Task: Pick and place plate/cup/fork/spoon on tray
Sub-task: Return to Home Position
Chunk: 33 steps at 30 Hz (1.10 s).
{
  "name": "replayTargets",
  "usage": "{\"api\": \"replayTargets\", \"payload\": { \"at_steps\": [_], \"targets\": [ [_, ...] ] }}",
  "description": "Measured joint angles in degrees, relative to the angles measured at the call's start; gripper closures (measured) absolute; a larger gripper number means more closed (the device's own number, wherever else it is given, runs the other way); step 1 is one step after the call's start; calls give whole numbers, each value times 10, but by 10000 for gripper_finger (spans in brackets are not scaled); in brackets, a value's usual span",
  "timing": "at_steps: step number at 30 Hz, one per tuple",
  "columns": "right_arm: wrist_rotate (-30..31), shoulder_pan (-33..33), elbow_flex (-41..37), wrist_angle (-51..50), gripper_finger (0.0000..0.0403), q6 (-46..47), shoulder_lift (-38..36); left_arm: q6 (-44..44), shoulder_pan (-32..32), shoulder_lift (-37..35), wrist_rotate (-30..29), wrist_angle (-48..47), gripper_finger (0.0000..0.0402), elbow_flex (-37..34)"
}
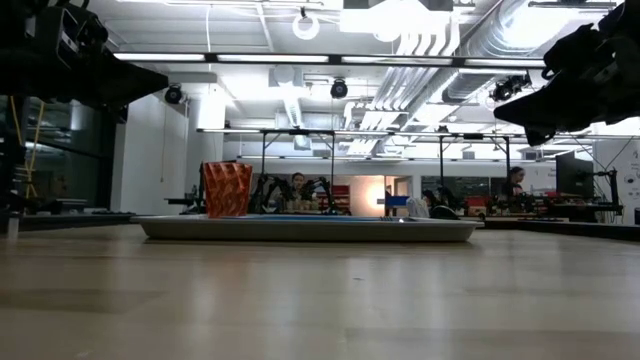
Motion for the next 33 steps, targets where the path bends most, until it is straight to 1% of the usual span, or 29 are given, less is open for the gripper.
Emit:
{"api": "replayTargets", "payload": {
  "at_steps": [11, 33],
  "targets": [
    [0, 0, 0, -1, 402, 48, 0, 0, 0, 0, 0, 0, 396, 0],
    [0, 0, 0, -2, 402, 47, 0, 0, 0, 0, 0, 0, 396, 0]
  ]
}}
